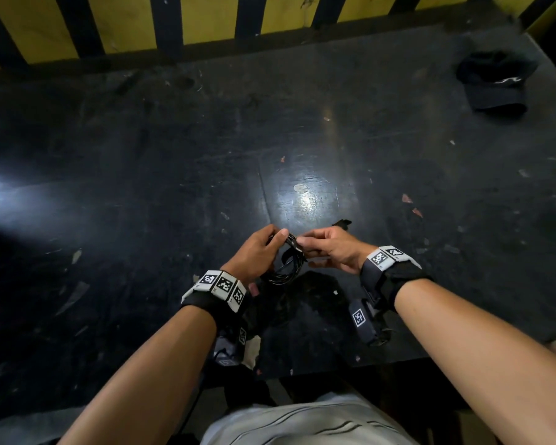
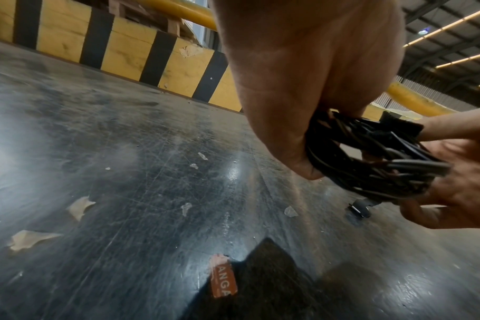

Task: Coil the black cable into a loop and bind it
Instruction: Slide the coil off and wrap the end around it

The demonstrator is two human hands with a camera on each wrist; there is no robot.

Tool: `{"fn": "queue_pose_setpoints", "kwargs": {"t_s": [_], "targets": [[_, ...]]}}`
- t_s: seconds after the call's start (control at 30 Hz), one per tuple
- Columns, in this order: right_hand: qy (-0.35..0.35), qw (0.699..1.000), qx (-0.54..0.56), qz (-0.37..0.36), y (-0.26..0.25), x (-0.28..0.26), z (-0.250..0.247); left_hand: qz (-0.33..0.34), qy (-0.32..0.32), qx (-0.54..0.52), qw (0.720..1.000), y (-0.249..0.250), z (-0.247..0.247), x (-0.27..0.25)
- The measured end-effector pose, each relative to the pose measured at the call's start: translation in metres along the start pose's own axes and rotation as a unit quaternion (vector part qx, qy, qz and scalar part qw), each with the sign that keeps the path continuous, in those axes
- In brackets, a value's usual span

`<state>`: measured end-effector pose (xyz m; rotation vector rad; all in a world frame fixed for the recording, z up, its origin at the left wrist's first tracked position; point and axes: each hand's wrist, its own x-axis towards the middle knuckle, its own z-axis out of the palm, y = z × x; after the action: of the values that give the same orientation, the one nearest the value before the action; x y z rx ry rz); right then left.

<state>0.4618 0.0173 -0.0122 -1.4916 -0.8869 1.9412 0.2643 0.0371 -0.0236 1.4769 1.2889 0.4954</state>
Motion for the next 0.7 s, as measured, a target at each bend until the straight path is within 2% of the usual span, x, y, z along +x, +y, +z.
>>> {"fn": "queue_pose_setpoints", "kwargs": {"t_s": [0.47, 0.7], "targets": [[-0.003, 0.997, 0.077, 0.011, 0.016, -0.003, -0.006, -0.013, -0.01, 0.033, 0.999, 0.005, 0.009, -0.005], [-0.005, 0.996, 0.093, 0.001, 0.017, -0.013, -0.009, 0.015, -0.009, 0.08, 0.997, 0.016, 0.015, -0.008]]}}
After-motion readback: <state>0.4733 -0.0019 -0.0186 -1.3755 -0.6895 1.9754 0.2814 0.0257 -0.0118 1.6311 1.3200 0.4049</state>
